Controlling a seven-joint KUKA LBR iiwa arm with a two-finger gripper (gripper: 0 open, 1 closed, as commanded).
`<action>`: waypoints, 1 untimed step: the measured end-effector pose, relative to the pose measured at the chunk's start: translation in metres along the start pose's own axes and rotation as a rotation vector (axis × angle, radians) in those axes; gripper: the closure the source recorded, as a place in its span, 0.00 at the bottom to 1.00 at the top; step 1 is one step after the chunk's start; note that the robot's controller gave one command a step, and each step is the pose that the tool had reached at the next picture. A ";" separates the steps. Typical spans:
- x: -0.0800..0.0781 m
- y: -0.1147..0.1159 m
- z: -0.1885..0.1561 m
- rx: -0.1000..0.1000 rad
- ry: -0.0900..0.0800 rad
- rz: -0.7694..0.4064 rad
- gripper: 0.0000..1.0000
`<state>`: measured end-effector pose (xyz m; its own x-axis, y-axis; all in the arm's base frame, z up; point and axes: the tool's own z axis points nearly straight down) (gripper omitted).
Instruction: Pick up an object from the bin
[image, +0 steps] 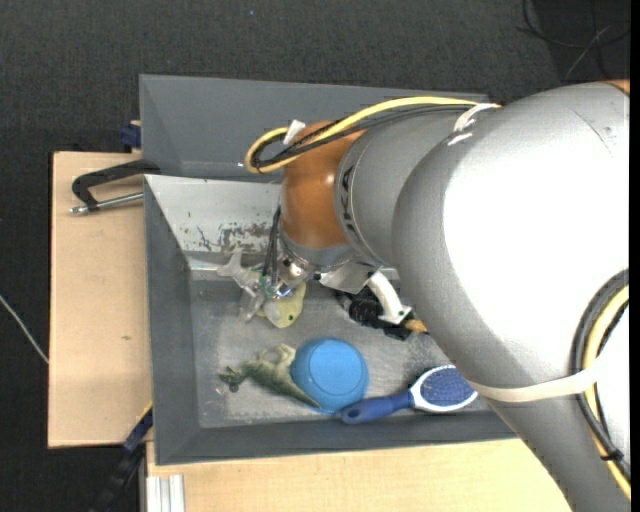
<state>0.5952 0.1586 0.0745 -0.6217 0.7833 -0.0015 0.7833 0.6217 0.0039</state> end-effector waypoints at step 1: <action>0.001 0.003 -0.004 -0.005 0.001 -0.001 1.00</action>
Offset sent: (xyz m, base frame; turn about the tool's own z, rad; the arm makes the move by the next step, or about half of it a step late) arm 0.0000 0.0000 0.0000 0.0000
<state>0.5967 0.1611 0.0782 -0.6228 0.7824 -0.0002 0.7824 0.6227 0.0092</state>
